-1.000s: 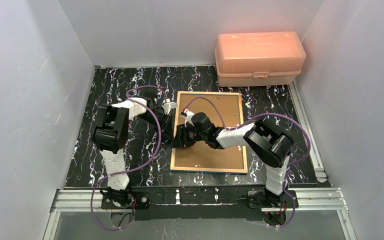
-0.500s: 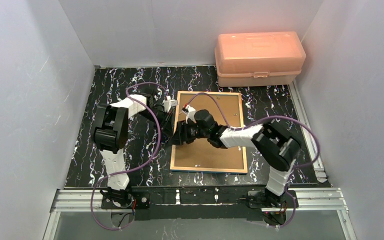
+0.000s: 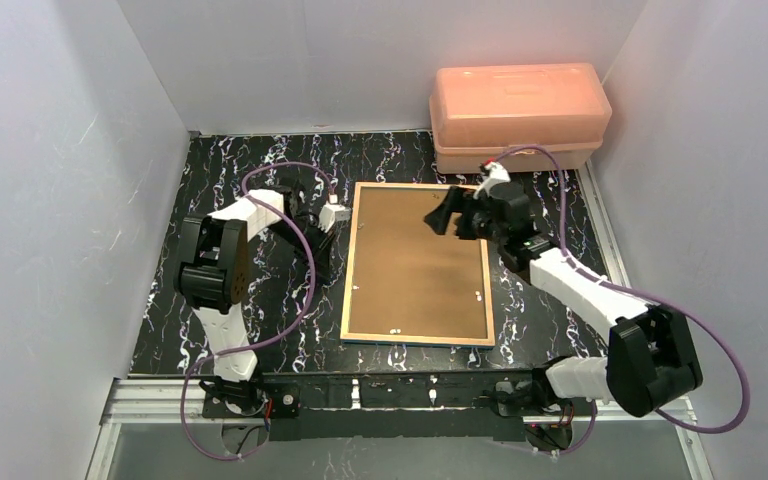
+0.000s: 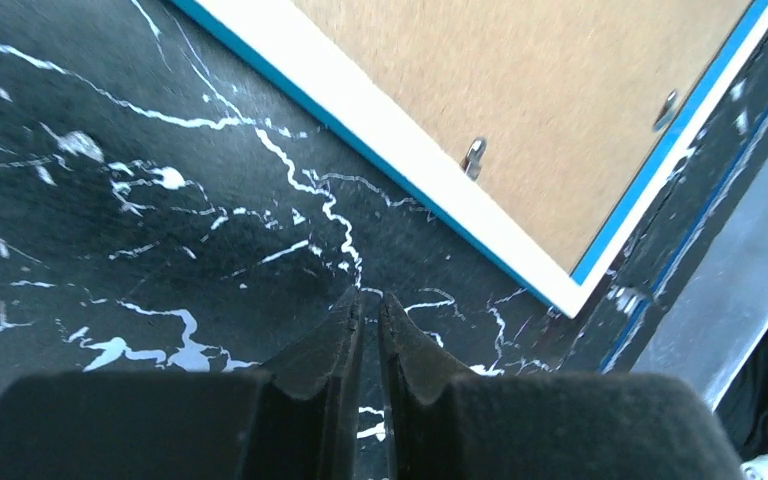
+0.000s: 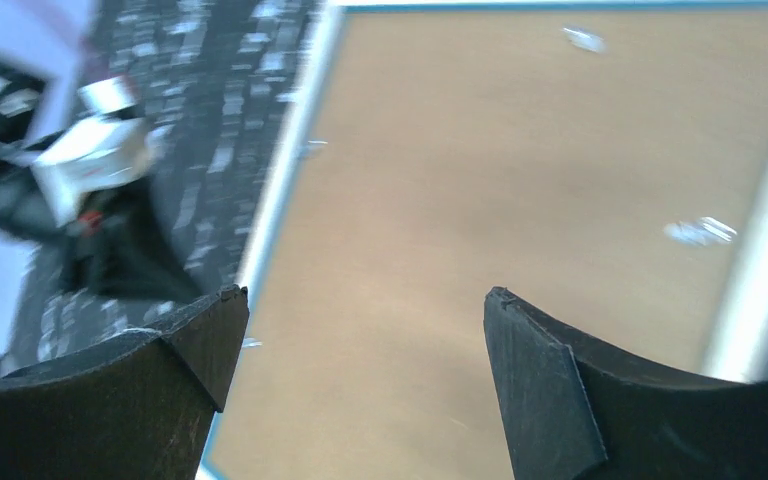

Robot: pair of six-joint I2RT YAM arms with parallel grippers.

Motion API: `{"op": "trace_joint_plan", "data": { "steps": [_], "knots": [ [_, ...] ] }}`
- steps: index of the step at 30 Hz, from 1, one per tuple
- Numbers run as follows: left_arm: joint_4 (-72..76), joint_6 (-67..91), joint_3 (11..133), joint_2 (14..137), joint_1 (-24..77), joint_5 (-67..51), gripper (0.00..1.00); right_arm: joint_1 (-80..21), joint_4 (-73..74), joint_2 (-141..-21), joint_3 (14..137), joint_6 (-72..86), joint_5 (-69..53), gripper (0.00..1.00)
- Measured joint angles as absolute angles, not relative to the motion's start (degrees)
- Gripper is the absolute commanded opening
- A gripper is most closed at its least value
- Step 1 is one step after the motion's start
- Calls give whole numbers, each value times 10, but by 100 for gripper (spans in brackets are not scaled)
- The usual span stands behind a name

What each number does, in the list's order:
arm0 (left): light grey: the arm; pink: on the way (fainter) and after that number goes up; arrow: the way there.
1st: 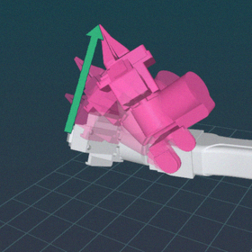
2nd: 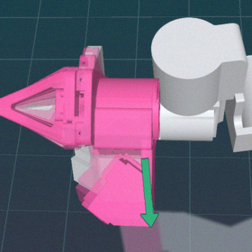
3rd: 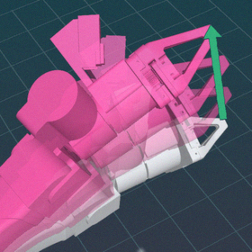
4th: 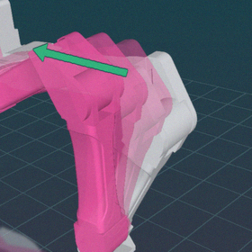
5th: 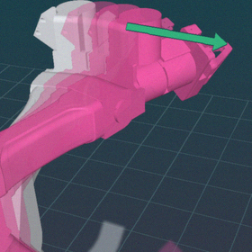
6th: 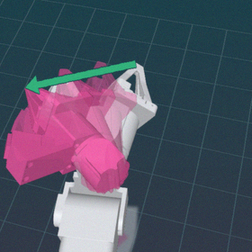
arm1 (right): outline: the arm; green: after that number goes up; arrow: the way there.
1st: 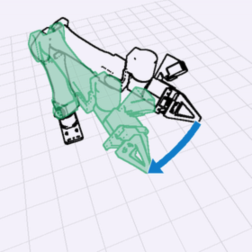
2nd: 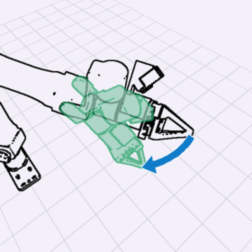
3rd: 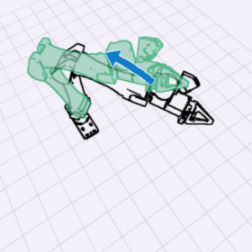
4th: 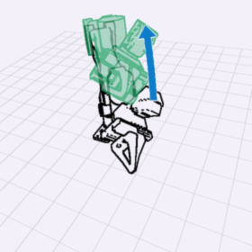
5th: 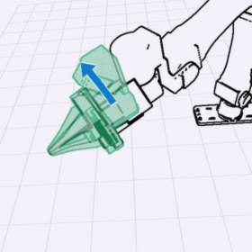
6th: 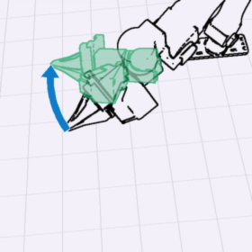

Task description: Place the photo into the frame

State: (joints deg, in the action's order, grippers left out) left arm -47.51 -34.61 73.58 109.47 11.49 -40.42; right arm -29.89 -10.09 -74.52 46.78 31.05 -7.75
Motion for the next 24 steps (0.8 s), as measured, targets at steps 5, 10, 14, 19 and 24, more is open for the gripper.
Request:
{"op": "trace_joint_plan", "data": {
  "steps": [5, 10, 14, 19, 24],
  "knots": [
    [-448, -389, 687, 1075, 130, -364, 8, -216, 0, -738, 443, 302, -33, 98],
    [-417, -420, 650, 1052, 173, -331, 7, -174, 44, -775, 441, 287, -1, 99],
    [-407, -428, 639, 1037, 192, -322, 5, -159, 48, -829, 446, 280, 1, 99],
    [-426, -409, 665, 1038, 180, -323, 5, -175, 44, -846, 453, 290, -6, 95],
    [-450, -335, 802, 1089, 126, -376, 25, -243, 0, -863, 503, 324, -3, 90]
  ]
}}
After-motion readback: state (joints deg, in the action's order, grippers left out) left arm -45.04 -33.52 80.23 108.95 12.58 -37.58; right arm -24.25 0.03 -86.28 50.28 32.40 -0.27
